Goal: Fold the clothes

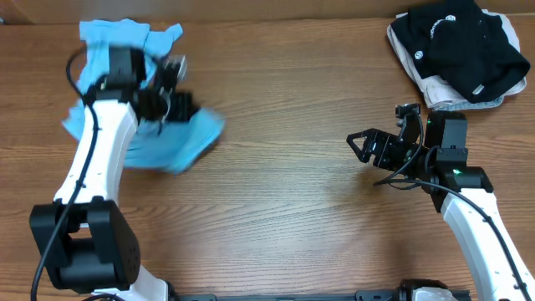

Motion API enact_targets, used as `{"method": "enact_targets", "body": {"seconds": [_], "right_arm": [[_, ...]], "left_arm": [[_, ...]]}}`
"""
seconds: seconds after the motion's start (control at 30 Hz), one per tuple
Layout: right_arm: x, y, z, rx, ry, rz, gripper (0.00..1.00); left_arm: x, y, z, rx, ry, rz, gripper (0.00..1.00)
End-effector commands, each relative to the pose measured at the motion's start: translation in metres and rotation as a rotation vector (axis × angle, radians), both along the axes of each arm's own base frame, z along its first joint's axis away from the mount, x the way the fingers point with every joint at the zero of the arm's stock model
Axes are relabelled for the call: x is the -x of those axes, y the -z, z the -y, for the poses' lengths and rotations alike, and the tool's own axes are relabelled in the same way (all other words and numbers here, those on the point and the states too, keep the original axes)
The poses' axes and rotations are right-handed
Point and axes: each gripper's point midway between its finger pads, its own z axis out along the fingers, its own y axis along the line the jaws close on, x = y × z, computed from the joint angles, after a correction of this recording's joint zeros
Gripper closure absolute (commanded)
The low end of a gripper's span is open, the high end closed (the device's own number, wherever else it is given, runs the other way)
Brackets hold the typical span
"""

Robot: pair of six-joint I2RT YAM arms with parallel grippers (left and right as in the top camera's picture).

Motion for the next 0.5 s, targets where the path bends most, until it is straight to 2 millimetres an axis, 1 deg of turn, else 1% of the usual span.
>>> {"method": "enact_targets", "body": {"seconds": [0.0, 0.07, 0.17, 0.23, 0.27, 0.37, 0.47], "right_arm": [[-0.002, -0.029, -0.006, -0.019, -0.029, 0.089, 0.17], [0.000, -0.035, -0.008, -0.031, -0.037, 0.102, 0.17], [0.001, -0.039, -0.009, -0.035, -0.042, 0.115, 0.16], [0.001, -0.040, -0.009, -0.035, -0.042, 0.121, 0.16], [0.000, -0.041, -0.009, -0.034, -0.042, 0.126, 0.16], [-0.001, -0.043, -0.010, -0.033, -0.045, 0.139, 0.16], [-0.005, -0.045, -0.013, -0.019, -0.049, 0.163, 0.16]], "left_arm": [[-0.002, -0.103, 0.069, 0.194, 0.276, 0.252, 0.96], [-0.002, -0.142, 0.087, 0.208, 0.332, 0.347, 0.96], [0.004, -0.191, 0.108, 0.216, 0.394, 0.471, 0.96], [0.010, -0.219, 0.120, 0.220, 0.428, 0.541, 0.96], [0.014, -0.232, 0.125, 0.223, 0.443, 0.571, 0.96], [0.023, -0.258, 0.135, 0.229, 0.470, 0.635, 0.96], [0.028, -0.277, 0.138, 0.244, 0.472, 0.669, 0.96]]}}
